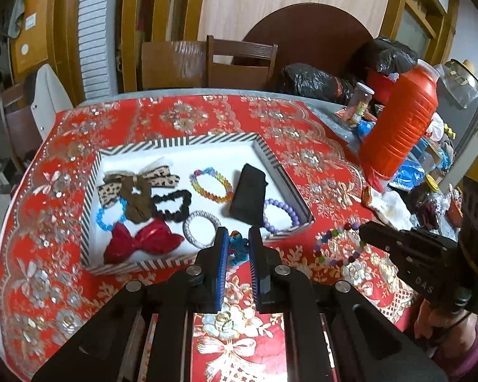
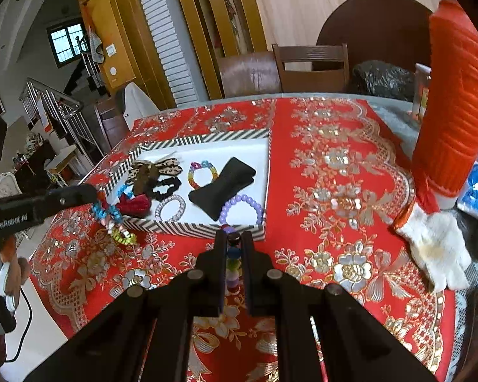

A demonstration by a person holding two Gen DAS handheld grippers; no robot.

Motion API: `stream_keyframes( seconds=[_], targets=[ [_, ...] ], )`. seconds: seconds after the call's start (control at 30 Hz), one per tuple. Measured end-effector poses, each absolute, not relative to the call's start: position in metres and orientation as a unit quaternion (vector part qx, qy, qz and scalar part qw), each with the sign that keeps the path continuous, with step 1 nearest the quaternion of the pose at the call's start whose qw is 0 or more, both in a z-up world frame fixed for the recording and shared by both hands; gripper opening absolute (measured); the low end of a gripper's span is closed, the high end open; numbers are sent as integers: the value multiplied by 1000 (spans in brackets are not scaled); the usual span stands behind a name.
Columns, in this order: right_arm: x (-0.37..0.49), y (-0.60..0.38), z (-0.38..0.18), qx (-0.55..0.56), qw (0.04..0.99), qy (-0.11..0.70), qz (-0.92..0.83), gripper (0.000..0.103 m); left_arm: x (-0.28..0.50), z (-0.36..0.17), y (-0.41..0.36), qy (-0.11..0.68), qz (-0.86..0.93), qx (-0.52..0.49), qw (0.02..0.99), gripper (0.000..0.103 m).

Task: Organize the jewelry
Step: 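Grasp blue beaded bracelet with left tool while right tool grasps pastel bead bracelet, then lower blue bracelet into tray with left tool while right tool releases pastel bracelet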

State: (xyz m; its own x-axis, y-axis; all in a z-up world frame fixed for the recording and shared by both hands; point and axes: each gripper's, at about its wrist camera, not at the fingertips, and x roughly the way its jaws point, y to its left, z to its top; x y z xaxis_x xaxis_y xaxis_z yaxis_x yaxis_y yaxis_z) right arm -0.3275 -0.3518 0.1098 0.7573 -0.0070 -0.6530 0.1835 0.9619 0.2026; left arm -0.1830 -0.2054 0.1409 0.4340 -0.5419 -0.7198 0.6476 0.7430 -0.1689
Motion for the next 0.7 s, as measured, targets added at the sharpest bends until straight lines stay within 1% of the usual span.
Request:
stream_keyframes(
  seconds=[0.33, 0.7],
  targets=[
    [-318, -349, 122, 117, 934, 336, -43, 9, -179, 150, -224, 379, -344, 92, 854, 8],
    [-290, -351, 129, 97, 933, 344, -41, 9, -152, 147, -241, 372, -327, 106, 862, 8]
  ],
)
